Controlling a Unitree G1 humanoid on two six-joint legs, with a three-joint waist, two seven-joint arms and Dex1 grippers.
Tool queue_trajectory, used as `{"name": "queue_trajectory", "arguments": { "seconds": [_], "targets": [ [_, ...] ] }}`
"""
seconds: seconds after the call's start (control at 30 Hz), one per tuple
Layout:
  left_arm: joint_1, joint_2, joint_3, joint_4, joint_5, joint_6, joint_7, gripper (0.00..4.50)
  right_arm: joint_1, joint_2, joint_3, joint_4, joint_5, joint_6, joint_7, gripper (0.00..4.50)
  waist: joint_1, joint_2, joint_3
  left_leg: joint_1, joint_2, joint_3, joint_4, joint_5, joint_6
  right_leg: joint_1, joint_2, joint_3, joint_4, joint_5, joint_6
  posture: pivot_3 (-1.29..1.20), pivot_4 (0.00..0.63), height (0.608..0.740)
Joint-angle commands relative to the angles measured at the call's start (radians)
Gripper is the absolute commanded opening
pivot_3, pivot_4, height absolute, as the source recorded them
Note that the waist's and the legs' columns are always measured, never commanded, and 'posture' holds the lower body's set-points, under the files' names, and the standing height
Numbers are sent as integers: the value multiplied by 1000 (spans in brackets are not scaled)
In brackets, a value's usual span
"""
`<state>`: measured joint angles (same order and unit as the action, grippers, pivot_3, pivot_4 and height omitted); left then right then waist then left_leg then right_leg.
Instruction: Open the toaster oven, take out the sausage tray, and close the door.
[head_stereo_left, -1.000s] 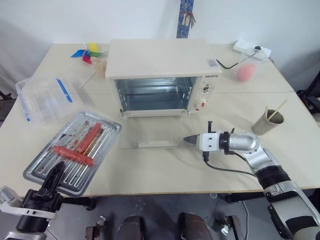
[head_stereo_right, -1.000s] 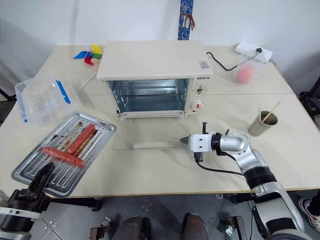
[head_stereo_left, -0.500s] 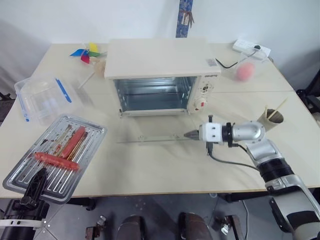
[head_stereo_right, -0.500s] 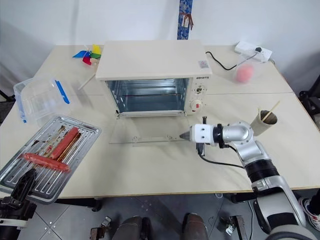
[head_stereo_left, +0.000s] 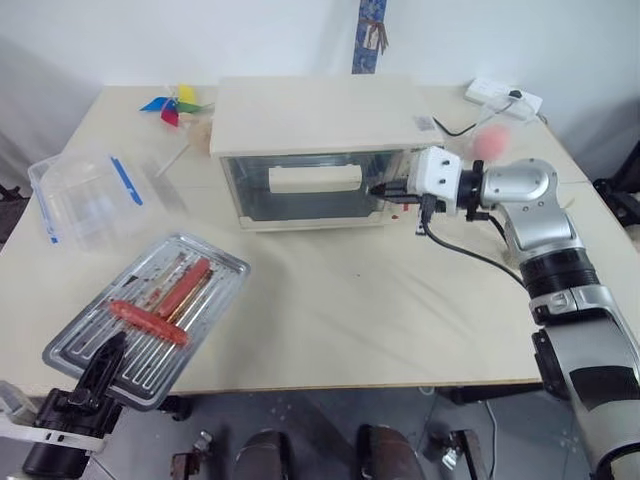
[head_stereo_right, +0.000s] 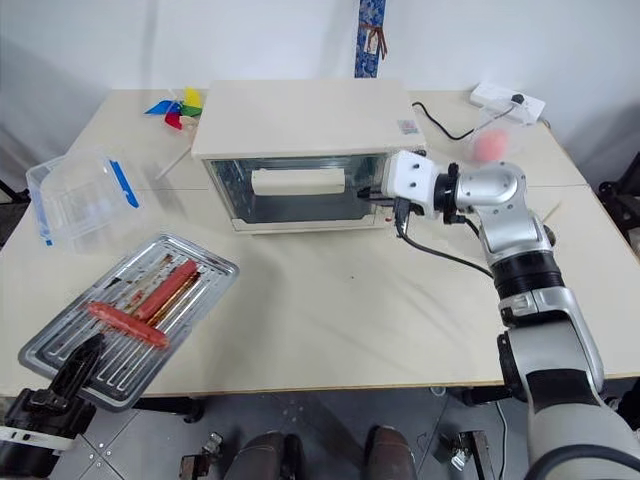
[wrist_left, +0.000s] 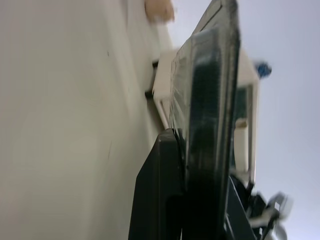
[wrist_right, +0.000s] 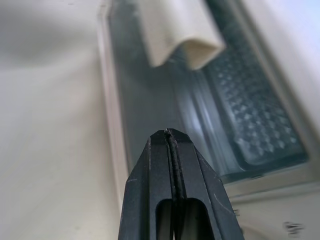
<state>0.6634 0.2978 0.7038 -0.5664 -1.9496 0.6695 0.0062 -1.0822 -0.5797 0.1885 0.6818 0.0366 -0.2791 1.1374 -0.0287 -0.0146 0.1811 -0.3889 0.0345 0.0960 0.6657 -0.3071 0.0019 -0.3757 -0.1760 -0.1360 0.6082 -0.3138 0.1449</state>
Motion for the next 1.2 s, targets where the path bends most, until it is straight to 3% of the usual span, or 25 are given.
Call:
{"name": "queue_trajectory", "arguments": {
  "seconds": [0.03, 0.3, 0.37, 0.6, 0.83, 1.03, 1.2],
  "targets": [
    [-31, 48, -15, 24, -23, 54, -39, 0, -46, 5, -50, -20, 28, 36, -17, 29, 0, 0, 0, 0, 0, 0, 0, 0, 0, 0, 0, 0, 0, 0, 0, 0, 150, 740],
    [-187, 147, -86, 155, -23, 200, -61, 0, 149, -65, -70, -407, 122, 257, 71, 29, 6, 1, 1, -1, 1, -2, -1, -1, -1, -1, 2, 2, 1, 0, 1, 0, 150, 740],
    [-270, 170, -140, 197, -23, 242, -53, 0, 259, -124, -80, -564, 180, 320, 133, 29, 22, 2, 1, -1, 0, -3, -1, -1, -1, -1, 2, 3, 1, 0, 1, 0, 150, 740],
    [-529, 229, -259, 395, -23, 379, -22, 0, 474, -218, -140, -764, 314, 459, 184, 2395, 29, 1, 1, -1, 0, -2, 0, -1, -1, 0, 4, 5, 0, 0, 1, 0, 150, 740],
    [-836, 306, -413, 651, -23, 523, -9, 0, 620, -234, -232, -748, 345, 433, 153, 4478, 31, 1, 1, -1, 1, -1, -1, 0, -2, 0, 4, 5, 1, 1, 1, 0, 150, 740],
    [-1021, 335, -535, 824, 75, 618, -60, 0, 692, -244, -289, -720, 401, 460, 168, 4478, 35, 1, 1, -1, 0, 0, 0, 0, -2, 0, 4, 5, 2, 1, 2, 0, 150, 740],
    [-1196, 302, -613, 970, 282, 701, -194, 0, 777, -287, -354, -701, 471, 485, 242, 4478, 53, 1, 1, -1, -1, 5, 0, 0, -2, 0, 5, 5, 2, 1, 2, 0, 150, 740]
  ]
}}
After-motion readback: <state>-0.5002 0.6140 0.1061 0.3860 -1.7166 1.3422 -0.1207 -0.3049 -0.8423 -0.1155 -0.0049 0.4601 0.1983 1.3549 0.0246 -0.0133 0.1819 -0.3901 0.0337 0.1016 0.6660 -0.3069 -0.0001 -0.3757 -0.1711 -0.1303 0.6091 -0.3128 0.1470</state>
